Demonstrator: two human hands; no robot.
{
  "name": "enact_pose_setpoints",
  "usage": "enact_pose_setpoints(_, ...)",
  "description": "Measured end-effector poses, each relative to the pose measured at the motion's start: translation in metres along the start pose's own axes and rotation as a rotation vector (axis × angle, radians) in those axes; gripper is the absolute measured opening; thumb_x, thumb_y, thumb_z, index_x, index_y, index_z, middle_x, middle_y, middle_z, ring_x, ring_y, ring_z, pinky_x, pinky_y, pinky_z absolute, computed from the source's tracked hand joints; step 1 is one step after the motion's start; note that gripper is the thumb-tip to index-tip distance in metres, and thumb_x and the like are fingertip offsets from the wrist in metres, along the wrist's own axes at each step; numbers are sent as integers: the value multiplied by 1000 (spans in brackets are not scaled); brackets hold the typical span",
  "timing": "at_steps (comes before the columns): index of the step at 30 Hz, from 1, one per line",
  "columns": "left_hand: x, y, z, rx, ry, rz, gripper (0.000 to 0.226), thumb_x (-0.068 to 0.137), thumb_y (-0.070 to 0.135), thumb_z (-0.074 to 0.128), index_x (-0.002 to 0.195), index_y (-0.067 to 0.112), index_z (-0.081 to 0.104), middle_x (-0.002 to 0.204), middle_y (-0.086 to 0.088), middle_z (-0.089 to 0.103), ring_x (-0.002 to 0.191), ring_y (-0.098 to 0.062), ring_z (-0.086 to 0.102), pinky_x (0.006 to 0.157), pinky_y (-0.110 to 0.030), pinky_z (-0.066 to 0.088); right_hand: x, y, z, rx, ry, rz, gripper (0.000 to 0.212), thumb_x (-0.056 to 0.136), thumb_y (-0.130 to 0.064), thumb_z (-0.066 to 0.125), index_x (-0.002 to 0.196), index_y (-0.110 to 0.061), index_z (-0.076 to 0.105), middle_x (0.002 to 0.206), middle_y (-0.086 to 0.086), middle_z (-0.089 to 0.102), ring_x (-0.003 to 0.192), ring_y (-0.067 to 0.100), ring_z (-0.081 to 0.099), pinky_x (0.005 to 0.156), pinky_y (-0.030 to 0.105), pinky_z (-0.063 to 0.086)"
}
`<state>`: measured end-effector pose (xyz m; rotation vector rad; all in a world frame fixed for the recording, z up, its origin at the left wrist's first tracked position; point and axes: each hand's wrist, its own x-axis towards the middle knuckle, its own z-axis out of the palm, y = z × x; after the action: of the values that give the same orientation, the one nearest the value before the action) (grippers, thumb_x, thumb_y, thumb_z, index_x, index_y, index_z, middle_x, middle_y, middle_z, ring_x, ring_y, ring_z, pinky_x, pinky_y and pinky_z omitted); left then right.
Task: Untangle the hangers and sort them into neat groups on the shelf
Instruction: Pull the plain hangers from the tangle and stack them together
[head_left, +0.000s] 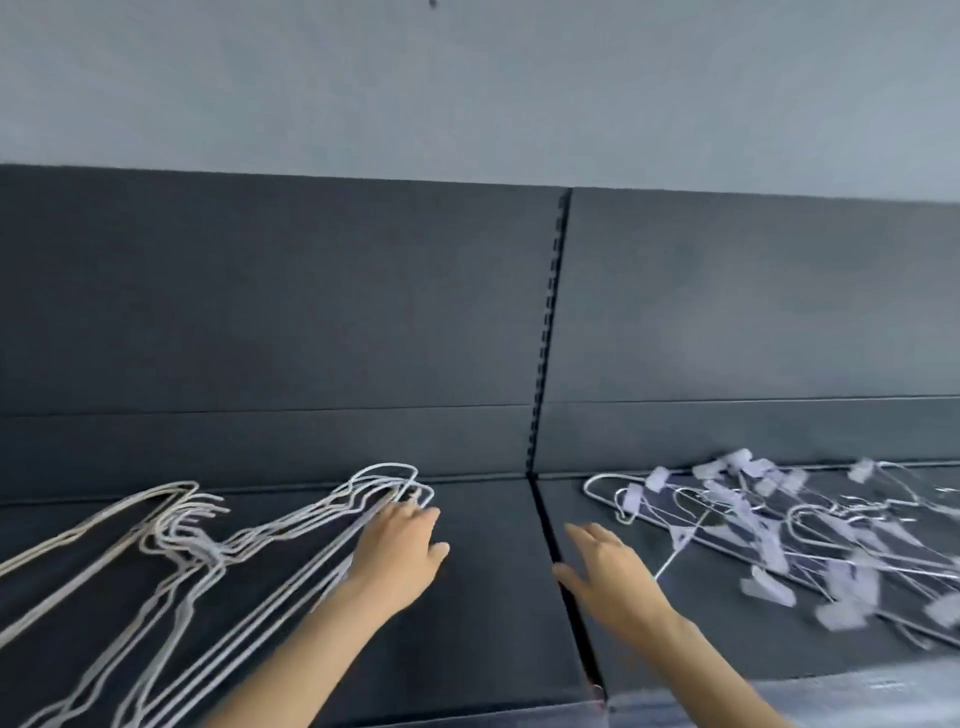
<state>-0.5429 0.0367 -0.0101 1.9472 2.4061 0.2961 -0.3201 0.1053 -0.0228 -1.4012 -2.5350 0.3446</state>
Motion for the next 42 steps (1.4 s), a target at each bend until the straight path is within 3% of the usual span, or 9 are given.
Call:
enact_pose_setpoints(5, -10, 106, 18, -63, -86, 105, 49, 94, 37, 42, 139, 19, 34, 142, -1, 40, 133, -21, 33, 109, -33, 29, -62, 91, -32, -14, 27, 145, 57, 91, -40, 46, 140, -13, 32, 139, 5, 42, 128, 22, 40, 102, 33, 35)
enact_pose_setpoints(13, -7, 233, 39, -153, -159, 237, 41, 93, 34, 45, 130, 19, 42, 129, 1, 50, 124, -18, 39, 98, -31, 38, -136, 195, -78, -20, 87, 318, 51, 90, -43, 47, 133, -16, 39, 128, 1, 48, 116, 19, 49, 94, 31, 42)
enact_pose_setpoints(20, 27, 326, 57, -198, -182, 396, 42, 92, 32, 46, 130, 15, 42, 137, -1, 45, 127, -19, 37, 102, -31, 35, -170, 269, -103, 5, 143, 465, 55, 88, -47, 49, 134, -18, 37, 131, -1, 49, 115, 14, 50, 99, 29, 43)
enact_pose_setpoints(28, 96, 406, 92, -296, -177, 471, 42, 91, 32, 49, 130, 16, 42, 131, -1, 49, 121, -17, 43, 101, -31, 39, -150, 356, -136, -77, 120, 570, 53, 88, -45, 50, 132, -16, 40, 128, 2, 51, 113, 16, 50, 93, 27, 45)
enact_pose_setpoints(34, 148, 458, 99, -332, -148, 528, 38, 93, 29, 44, 128, 14, 46, 132, -2, 49, 123, -17, 42, 101, -30, 37, -128, 410, -151, -88, 154, 643, 55, 89, -44, 51, 135, -16, 38, 136, 3, 47, 121, 19, 47, 98, 30, 42)
enact_pose_setpoints(39, 176, 488, 114, -304, -160, 547, 37, 94, 27, 43, 128, 14, 48, 131, -2, 50, 122, -16, 43, 100, -29, 39, -114, 452, -155, -54, 148, 681, 50, 92, -37, 48, 135, -13, 39, 132, 4, 49, 116, 19, 52, 90, 25, 43)
enact_pose_setpoints(42, 192, 498, 121, -291, -162, 514, 37, 95, 26, 42, 129, 13, 48, 132, -2, 50, 124, -16, 41, 102, -29, 36, -100, 487, -155, -27, 156, 664, 44, 92, -32, 48, 131, -12, 44, 129, 5, 51, 113, 22, 54, 91, 29, 44)
